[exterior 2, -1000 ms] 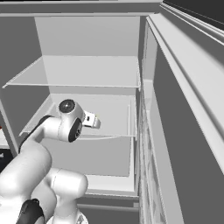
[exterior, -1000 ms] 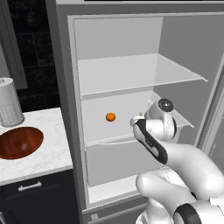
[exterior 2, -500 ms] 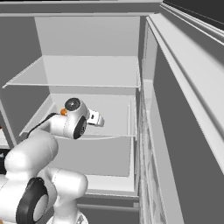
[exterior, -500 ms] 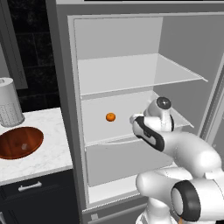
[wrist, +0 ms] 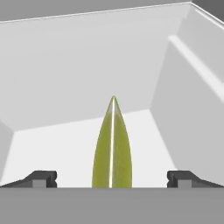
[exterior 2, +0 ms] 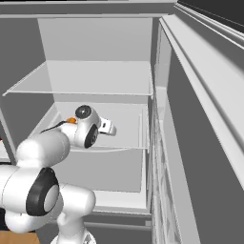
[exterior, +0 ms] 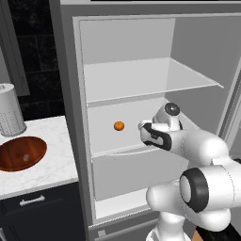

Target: Grab a lemon wedge from the fridge and one ice cube from the ice bowl, and put them in the glass of lemonade.

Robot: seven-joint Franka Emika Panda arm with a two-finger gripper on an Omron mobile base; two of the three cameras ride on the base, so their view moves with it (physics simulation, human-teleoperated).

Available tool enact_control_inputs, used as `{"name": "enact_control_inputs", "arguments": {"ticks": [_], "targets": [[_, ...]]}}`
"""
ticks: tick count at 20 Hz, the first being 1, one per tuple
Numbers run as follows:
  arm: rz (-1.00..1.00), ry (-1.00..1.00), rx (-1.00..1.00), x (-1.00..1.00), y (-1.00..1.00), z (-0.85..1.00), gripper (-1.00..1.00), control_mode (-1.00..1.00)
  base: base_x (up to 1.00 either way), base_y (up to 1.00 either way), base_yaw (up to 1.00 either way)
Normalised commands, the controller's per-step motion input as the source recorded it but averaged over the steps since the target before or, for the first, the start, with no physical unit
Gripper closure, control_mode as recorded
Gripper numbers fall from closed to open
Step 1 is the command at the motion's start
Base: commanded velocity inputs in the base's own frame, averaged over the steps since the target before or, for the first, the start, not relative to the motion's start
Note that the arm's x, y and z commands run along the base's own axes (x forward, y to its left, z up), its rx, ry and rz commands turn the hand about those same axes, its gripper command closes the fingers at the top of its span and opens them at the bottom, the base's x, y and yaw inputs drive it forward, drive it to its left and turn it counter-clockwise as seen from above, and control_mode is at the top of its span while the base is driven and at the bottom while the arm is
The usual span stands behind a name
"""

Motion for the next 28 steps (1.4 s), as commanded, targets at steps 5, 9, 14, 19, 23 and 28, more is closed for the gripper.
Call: {"name": "enact_control_inputs", "arguments": {"ticks": [5, 9, 14, 19, 23, 28], "targets": [[-0.03, 0.01, 0.00, 0.11, -0.11, 0.00, -1.00, -1.00, 0.00, 0.00, 0.00], [-0.03, 0.01, 0.00, 0.21, -0.05, -0.04, -1.00, -1.00, 0.00, 0.00, 0.00], [-0.03, 0.04, 0.00, 0.30, 0.00, -0.04, -1.00, -1.00, 0.00, 0.00, 0.00], [-0.01, 0.00, 0.00, 0.01, 0.00, 0.00, -1.00, -1.00, 0.00, 0.00, 0.00], [-0.01, 0.00, 0.00, -0.16, 0.00, 0.00, -1.00, -1.00, 0.00, 0.00, 0.00], [0.00, 0.00, 0.00, -0.07, 0.00, 0.00, -1.00, -1.00, 0.00, 0.00, 0.00]]}}
